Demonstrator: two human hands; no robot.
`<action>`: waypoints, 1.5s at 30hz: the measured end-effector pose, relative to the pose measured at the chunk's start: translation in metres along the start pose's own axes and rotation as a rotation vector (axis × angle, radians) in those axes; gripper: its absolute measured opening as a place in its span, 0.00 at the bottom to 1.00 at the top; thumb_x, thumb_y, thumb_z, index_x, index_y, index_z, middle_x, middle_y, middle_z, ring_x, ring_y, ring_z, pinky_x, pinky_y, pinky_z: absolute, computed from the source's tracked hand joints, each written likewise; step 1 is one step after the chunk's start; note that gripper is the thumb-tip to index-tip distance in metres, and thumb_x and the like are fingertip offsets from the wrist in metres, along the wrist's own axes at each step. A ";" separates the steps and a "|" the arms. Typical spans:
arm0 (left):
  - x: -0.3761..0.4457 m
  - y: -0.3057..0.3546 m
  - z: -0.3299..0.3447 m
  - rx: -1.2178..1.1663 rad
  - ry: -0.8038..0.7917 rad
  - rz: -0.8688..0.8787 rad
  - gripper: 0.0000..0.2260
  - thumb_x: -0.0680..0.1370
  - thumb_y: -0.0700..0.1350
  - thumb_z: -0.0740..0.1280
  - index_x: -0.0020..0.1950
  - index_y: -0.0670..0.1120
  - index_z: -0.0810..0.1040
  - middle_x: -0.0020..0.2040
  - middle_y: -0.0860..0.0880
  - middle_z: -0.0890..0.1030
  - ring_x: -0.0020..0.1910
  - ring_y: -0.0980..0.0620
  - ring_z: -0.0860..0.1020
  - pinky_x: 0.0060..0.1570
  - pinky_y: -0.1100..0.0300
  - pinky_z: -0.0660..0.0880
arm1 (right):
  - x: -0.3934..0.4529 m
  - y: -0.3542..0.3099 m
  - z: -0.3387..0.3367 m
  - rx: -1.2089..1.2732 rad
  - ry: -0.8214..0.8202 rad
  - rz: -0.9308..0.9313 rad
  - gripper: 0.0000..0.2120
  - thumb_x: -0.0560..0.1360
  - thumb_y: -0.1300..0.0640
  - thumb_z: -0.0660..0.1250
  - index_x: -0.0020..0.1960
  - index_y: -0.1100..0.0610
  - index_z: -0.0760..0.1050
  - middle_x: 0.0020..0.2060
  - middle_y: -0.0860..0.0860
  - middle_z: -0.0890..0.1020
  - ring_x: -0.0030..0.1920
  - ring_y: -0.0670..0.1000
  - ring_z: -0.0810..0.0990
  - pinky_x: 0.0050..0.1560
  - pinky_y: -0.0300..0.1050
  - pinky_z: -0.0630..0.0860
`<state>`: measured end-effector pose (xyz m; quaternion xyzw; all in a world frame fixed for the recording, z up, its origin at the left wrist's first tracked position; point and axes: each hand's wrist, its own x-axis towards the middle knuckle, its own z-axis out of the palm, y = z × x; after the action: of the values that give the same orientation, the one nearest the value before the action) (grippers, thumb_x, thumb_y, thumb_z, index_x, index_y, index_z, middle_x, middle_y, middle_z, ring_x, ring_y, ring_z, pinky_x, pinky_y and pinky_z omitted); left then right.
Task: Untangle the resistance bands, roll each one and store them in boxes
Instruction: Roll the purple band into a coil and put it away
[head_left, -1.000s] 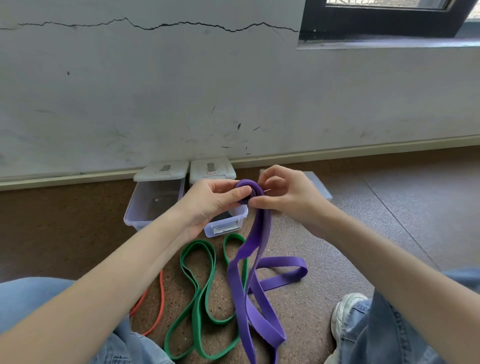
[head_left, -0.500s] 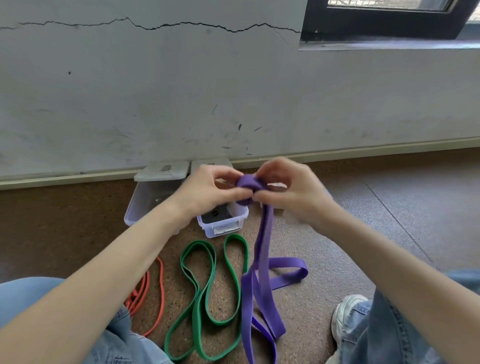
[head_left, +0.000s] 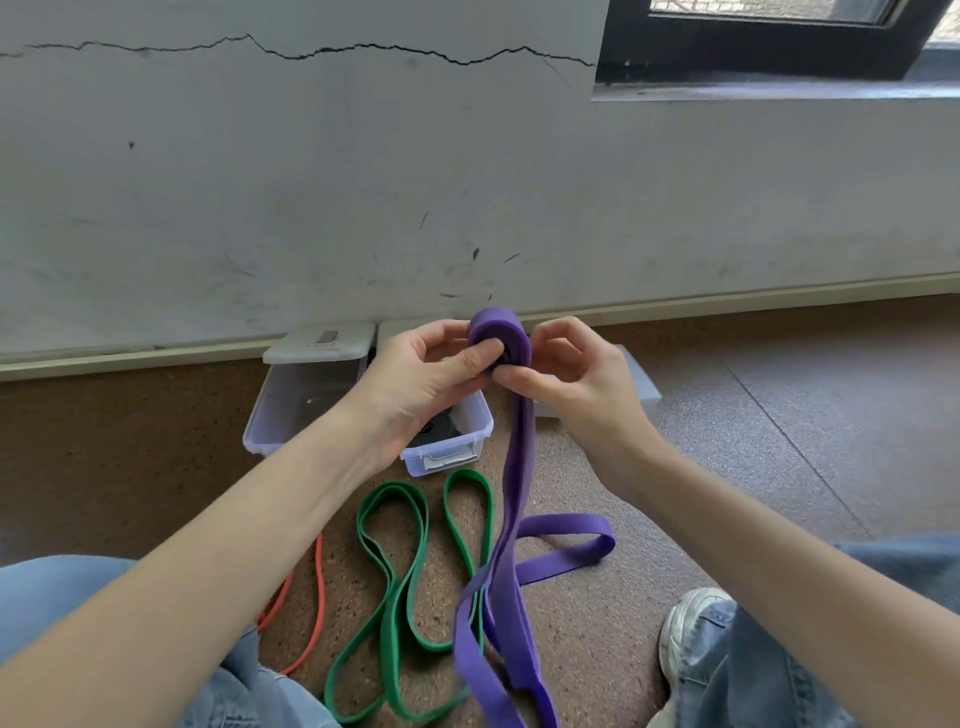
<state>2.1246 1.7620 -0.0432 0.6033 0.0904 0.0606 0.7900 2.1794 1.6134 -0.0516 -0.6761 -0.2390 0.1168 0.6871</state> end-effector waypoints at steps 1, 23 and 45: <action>0.000 0.000 -0.003 0.051 -0.019 -0.020 0.15 0.62 0.46 0.72 0.47 0.46 0.80 0.41 0.51 0.85 0.45 0.54 0.82 0.51 0.62 0.79 | 0.000 -0.001 -0.002 -0.002 -0.004 0.002 0.12 0.67 0.63 0.75 0.43 0.55 0.73 0.41 0.54 0.82 0.40 0.48 0.80 0.42 0.40 0.75; 0.000 0.008 0.003 -0.061 0.029 0.053 0.14 0.63 0.42 0.71 0.47 0.41 0.79 0.42 0.47 0.83 0.41 0.55 0.83 0.45 0.65 0.79 | 0.002 -0.004 0.003 0.084 -0.054 0.003 0.12 0.66 0.61 0.75 0.43 0.59 0.73 0.39 0.54 0.82 0.42 0.50 0.82 0.45 0.46 0.78; 0.001 0.009 0.003 -0.055 0.085 0.046 0.15 0.62 0.44 0.72 0.46 0.43 0.78 0.40 0.49 0.83 0.40 0.54 0.82 0.44 0.63 0.80 | 0.000 -0.009 0.002 -0.018 -0.112 -0.012 0.16 0.67 0.57 0.74 0.50 0.59 0.71 0.45 0.54 0.82 0.41 0.49 0.82 0.38 0.43 0.79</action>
<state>2.1267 1.7618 -0.0340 0.5802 0.1082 0.1069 0.8001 2.1765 1.6149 -0.0431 -0.6732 -0.2821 0.1484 0.6672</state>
